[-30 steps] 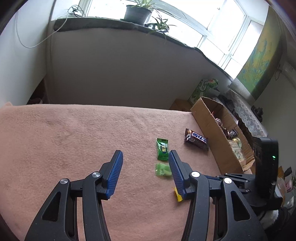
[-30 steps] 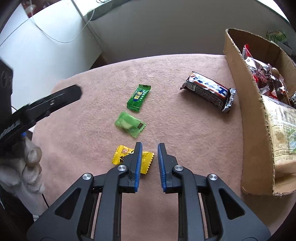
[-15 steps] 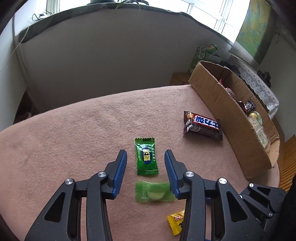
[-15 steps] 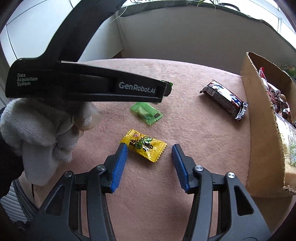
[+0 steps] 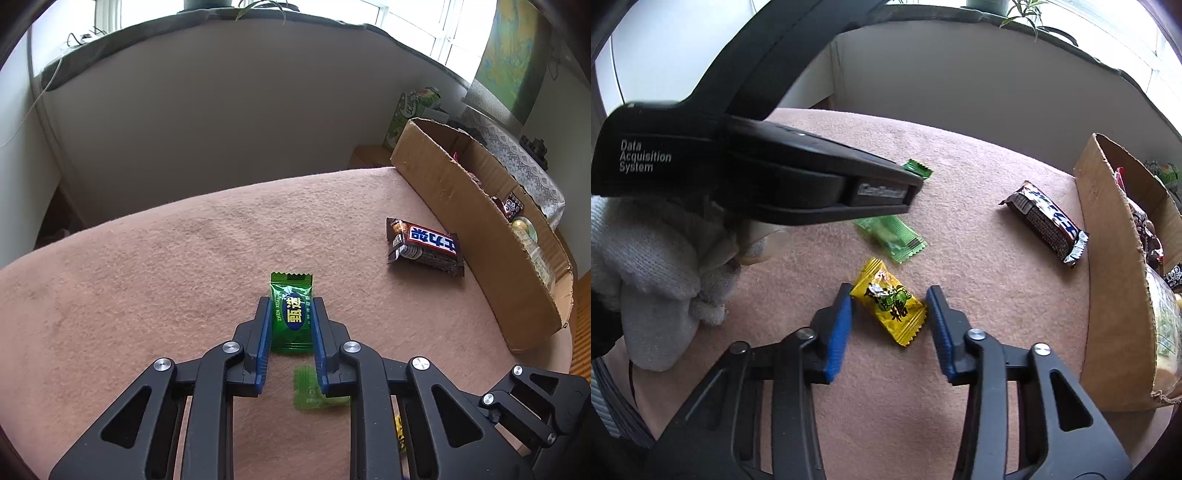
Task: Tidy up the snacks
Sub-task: 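Grasp the green wrapped candy with the left gripper, then lift the green candy with the left gripper while the right grasps the yellow candy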
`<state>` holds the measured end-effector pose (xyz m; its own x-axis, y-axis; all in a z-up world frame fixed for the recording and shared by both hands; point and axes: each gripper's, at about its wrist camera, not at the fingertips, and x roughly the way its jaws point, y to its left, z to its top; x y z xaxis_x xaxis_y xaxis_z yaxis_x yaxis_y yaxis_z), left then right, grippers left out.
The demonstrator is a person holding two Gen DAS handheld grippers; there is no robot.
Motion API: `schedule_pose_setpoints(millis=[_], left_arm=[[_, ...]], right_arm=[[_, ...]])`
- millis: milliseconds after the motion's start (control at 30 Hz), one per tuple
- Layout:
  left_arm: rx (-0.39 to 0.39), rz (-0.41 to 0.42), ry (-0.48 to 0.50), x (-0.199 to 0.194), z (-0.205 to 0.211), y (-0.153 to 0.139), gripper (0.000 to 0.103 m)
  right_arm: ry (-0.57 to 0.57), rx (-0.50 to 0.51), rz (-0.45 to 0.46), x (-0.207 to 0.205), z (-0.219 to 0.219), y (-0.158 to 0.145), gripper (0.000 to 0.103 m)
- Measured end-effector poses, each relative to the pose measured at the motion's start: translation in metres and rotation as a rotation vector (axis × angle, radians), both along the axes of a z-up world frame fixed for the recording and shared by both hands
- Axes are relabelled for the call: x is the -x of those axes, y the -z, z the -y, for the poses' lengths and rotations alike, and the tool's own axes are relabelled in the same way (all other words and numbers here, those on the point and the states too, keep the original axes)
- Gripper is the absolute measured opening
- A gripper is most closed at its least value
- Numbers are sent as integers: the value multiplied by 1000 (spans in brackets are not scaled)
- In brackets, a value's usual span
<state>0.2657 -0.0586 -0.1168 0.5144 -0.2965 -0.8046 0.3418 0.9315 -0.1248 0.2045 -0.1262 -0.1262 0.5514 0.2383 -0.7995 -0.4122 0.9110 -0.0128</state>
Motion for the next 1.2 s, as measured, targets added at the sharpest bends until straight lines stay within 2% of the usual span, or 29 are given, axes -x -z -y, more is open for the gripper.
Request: schedule_pose_setpoints(millis=[33, 67, 267, 400, 433, 500, 567, 667, 767, 967, 1000, 1067, 1200], left_arm=[[3, 0, -5, -1, -2, 0, 18], [8, 0, -13, 0, -6, -1, 18], [36, 2, -37, 5, -21, -5, 18], [50, 0, -52, 8, -28, -5, 18], [57, 2, -57, 9, -30, -6, 18], [70, 10, -66, 11, -37, -11, 18], [82, 18, -76, 12, -42, -16, 18], [100, 30, -88, 15, -50, -23, 18], [106, 40, -97, 18, -56, -27, 18], [121, 49, -117, 24, -68, -32, 18], [124, 52, -121, 24, -70, -34, 18], [126, 58, -123, 25, -69, -35, 18], [136, 69, -129, 27, -67, -40, 18]], right_arm=[[5, -1, -1, -1, 2, 0, 15], [11, -11, -4, -1, 3, -1, 10], [16, -24, -12, -2, 1, -3, 9], [-37, -20, -3, 10, 0, -9, 9], [-54, -20, 15, 12, -2, -13, 10], [-80, -3, 32, 10, -4, -14, 29], [-144, -36, 35, 11, -8, -17, 43], [-195, -21, 41, 4, -19, -20, 44], [-229, -30, -7, -10, -27, -14, 44], [-228, 32, -65, -27, -41, 1, 44], [-229, 27, -55, -26, -41, 0, 43], [-217, 31, -51, -25, -40, -1, 25], [-199, -16, -61, -22, -28, -2, 25]])
